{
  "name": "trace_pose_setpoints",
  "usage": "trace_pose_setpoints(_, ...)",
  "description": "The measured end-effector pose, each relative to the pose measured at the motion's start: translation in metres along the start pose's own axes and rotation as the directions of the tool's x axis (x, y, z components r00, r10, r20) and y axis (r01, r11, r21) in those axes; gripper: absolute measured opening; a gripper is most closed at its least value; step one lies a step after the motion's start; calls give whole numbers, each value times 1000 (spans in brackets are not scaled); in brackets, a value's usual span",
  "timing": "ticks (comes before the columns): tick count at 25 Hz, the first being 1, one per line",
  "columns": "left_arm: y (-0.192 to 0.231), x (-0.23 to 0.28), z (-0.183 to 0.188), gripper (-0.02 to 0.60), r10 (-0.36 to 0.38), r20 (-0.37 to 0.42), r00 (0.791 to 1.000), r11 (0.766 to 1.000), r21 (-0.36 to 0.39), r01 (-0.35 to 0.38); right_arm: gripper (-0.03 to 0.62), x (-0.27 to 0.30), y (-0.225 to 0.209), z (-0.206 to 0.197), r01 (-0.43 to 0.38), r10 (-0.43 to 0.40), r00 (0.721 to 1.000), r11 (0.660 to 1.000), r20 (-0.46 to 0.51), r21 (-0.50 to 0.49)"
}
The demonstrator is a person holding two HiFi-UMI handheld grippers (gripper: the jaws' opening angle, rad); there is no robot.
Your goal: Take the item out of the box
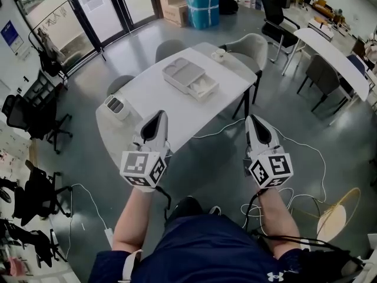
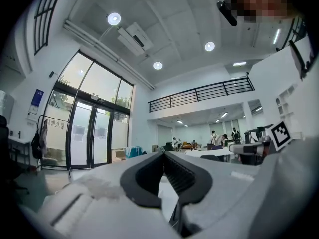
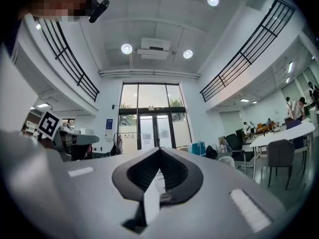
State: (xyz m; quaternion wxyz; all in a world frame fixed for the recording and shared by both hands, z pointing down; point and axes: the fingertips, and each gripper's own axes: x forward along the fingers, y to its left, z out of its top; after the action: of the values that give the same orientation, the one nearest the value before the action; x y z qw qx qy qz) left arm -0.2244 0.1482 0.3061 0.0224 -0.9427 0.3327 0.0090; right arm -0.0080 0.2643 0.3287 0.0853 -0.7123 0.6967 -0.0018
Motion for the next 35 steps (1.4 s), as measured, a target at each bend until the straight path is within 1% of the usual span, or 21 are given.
trace_pose_setpoints(4,0,14,-8,3,0,-24,1000,1000,7,1,2,5,-10,-12,5,-4,1000,1000,-24,13)
trace_pose_setpoints(11,10,61,-32,3,-19,-43,999,1000,-21,18,2,25,-41,-34,56,-55,997,998,-56,12)
trace_pose_setpoints(17,29,121,-38,3,-28,-25,999,998,-52,27,2,61,-78,-31,97,-98,993,995,-70,-22)
trace_pose_setpoints(23,56,181,-42,3,-51,-22,998,997,-59,50,2,113,-107,-31,130,-133,987,991,-91,-39)
trace_pose_setpoints(28,81,218,-51,3,-64,-28,998,996,-72,61,2,155,-113,-37,133,-137,984,990,-110,-47)
trace_pose_setpoints(31,96,234,-56,3,-66,-27,997,993,-96,63,2,176,-114,-41,132,-137,983,990,-119,-53)
trace_pose_setpoints(35,111,252,-61,3,-75,-29,997,992,-104,71,2,204,-112,-46,127,-133,983,990,-124,-53)
